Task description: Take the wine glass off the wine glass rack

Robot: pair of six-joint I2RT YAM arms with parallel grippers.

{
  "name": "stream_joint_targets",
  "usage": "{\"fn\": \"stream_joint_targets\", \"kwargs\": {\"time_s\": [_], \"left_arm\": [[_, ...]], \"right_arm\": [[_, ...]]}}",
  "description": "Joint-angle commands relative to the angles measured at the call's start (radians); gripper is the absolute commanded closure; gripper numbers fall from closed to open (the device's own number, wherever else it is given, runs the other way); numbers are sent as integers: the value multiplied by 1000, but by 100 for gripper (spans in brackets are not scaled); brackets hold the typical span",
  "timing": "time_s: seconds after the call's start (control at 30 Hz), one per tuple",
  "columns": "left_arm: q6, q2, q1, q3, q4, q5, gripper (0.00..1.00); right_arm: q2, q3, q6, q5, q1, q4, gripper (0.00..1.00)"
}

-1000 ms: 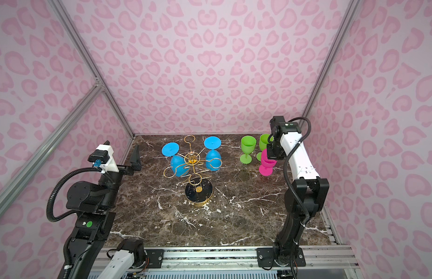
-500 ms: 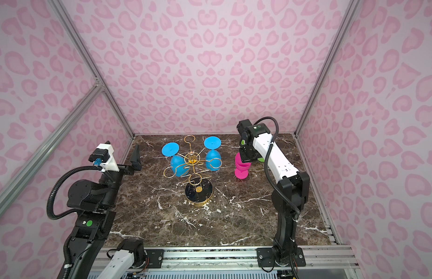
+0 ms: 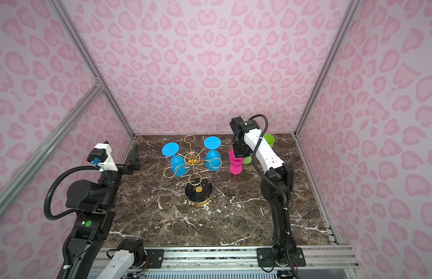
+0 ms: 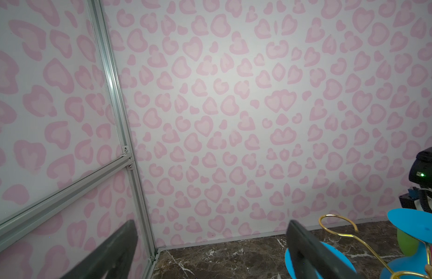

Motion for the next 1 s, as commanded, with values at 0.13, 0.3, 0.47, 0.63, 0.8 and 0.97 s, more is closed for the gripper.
{"fn": "stream_joint_targets", "kwargs": {"time_s": [0.13, 0.3, 0.47, 0.63, 0.8, 0.97], "left_arm": [[-7, 0, 0, 16, 9, -11, 3], [-7, 3, 1, 14, 9, -14, 3], [-7, 5, 1, 16, 7, -17, 3], [-9, 6, 0, 14, 9, -18, 3], [-12, 8, 1, 16, 7, -24, 3], [-30, 9, 1, 18, 4, -49, 3]], "right_arm": [[71, 88, -5, -9, -4, -52, 100], [89, 148, -7, -32, -10, -68, 100], [132, 176, -12, -42, -10, -82, 93], [132, 188, -14, -47, -11, -84, 91], [128, 228, -14, -56, -11, -98, 81], [109, 252, -18, -93, -14, -102, 77]]}}
